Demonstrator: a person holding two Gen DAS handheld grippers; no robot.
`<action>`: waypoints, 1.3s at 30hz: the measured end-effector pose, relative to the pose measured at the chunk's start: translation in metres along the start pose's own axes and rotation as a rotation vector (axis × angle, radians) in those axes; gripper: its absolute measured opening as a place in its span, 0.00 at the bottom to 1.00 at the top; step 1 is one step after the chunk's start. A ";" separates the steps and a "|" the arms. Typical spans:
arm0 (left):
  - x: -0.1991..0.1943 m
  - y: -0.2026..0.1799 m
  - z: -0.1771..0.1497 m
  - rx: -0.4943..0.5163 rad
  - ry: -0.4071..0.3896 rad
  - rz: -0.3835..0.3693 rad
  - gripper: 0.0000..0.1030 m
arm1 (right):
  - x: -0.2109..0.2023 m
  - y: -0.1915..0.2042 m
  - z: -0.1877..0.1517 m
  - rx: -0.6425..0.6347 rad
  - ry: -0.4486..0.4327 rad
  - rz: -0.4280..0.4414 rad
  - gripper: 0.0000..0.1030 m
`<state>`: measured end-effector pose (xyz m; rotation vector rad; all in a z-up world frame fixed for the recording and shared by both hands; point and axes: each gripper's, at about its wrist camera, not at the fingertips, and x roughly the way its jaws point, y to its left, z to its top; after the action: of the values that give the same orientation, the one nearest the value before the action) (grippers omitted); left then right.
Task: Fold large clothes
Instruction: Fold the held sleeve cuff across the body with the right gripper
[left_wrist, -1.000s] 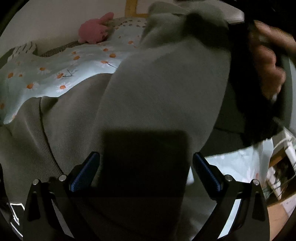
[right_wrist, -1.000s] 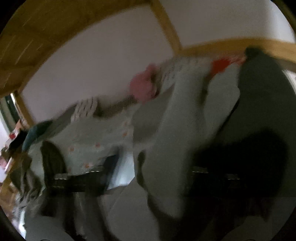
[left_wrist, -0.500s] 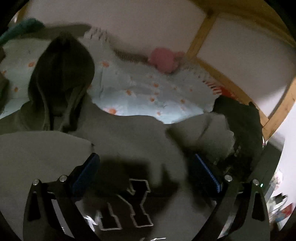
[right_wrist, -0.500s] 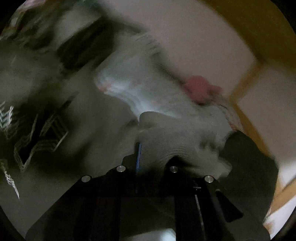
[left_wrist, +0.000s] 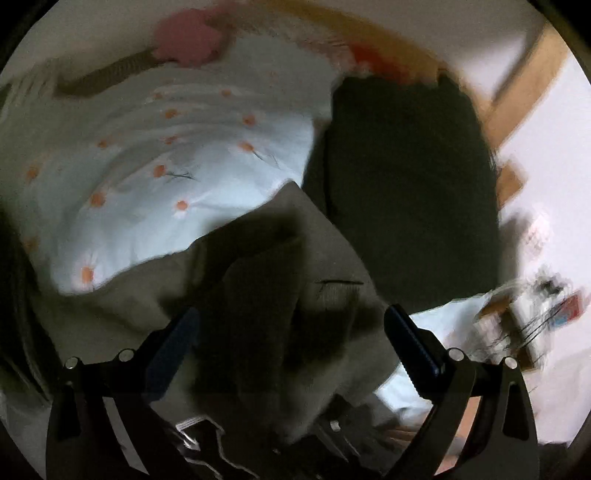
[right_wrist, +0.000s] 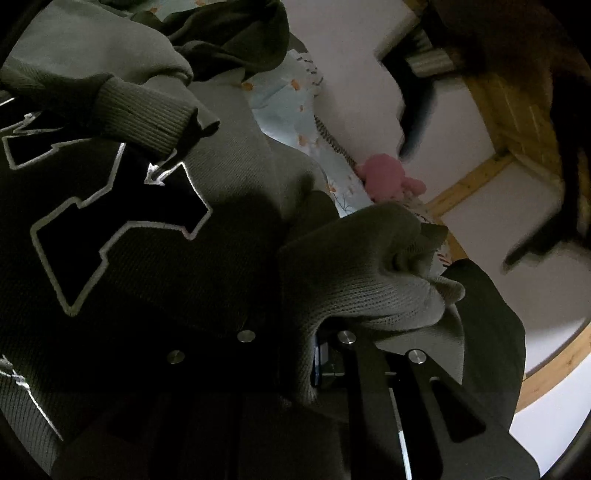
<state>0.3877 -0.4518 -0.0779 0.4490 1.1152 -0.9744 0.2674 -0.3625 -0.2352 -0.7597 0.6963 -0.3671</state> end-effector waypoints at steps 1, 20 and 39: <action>0.024 -0.011 0.010 0.064 0.084 0.085 0.95 | -0.002 -0.002 -0.001 0.005 -0.002 0.001 0.13; -0.096 0.082 -0.043 -0.163 -0.161 -0.089 0.22 | -0.073 -0.040 0.032 0.289 -0.198 0.095 0.11; -0.114 0.297 -0.322 -0.620 -0.165 0.133 0.29 | -0.141 0.157 0.145 0.072 -0.150 0.431 0.32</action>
<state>0.4487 -0.0098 -0.1529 -0.0612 1.1542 -0.4985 0.2761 -0.1074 -0.2130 -0.5437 0.6805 0.0567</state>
